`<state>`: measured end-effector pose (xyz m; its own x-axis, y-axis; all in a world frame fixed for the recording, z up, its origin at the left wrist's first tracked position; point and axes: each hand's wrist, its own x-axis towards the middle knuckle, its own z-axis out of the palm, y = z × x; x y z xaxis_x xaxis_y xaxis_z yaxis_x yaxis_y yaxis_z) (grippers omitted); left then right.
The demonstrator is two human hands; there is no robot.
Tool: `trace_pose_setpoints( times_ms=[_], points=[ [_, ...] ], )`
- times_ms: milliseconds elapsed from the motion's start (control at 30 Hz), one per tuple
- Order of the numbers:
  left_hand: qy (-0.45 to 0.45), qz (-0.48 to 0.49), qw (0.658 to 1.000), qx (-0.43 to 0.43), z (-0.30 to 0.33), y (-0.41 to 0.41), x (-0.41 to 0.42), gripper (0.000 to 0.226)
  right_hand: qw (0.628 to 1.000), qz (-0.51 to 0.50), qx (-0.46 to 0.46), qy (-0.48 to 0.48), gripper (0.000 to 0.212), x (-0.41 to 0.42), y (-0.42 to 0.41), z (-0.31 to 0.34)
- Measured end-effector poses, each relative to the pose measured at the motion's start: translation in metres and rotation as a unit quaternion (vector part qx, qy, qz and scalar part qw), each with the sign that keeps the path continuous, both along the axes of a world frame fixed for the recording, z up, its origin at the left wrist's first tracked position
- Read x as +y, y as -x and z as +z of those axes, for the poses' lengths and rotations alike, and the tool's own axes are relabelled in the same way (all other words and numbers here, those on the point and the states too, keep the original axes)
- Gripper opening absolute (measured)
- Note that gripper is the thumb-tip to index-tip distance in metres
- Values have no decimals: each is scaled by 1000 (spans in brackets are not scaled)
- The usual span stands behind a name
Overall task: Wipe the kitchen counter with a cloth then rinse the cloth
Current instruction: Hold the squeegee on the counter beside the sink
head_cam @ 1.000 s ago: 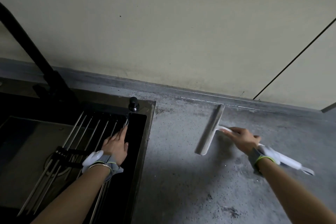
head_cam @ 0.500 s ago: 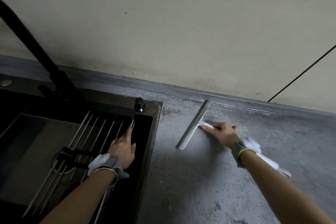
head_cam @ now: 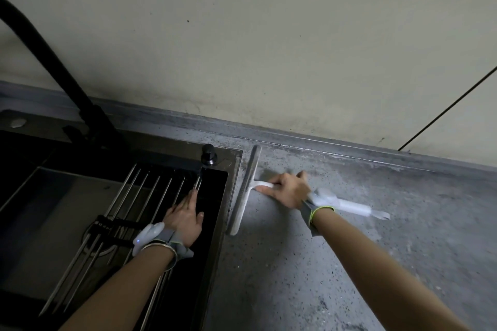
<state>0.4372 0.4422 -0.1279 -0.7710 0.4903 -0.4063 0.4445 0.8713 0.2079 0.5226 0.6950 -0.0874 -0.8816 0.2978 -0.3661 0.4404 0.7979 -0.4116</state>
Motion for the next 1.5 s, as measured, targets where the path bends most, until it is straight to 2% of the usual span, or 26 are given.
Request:
trace_pose_setpoints(
  times_ms=[133,233,400,500,667,933,1067,1300,1433,1500],
  points=[
    [-19,29,999,-17,-1,0,-2,63,998,53,3,34,30,-8,-7,6],
    [-44,36,998,-13,-4,-8,-7,61,998,37,22,43,38,-2,-25,12],
    [-82,52,995,-11,-10,-27,-19,60,996,-86,3,37,51,43,-64,21],
    [-104,64,993,-1,-11,-37,-27,59,992,-126,-20,-6,41,75,-90,24],
    [-122,75,990,6,-14,-50,-41,57,984,-165,-63,-3,43,94,-109,15],
    [-106,66,992,0,-15,-52,-46,58,992,-119,-28,28,49,42,-52,7],
    [-92,63,994,-9,-15,-49,-44,58,997,-65,-24,32,42,8,-21,6],
    [-97,55,994,-22,-16,-49,-46,60,999,6,-34,-32,46,-15,-17,12],
    [-135,42,990,16,-12,-54,-55,57,997,-74,22,-7,44,5,-50,21],
    [-159,41,986,28,-10,-57,-64,58,992,-121,31,-26,42,27,-73,25]
  ],
)
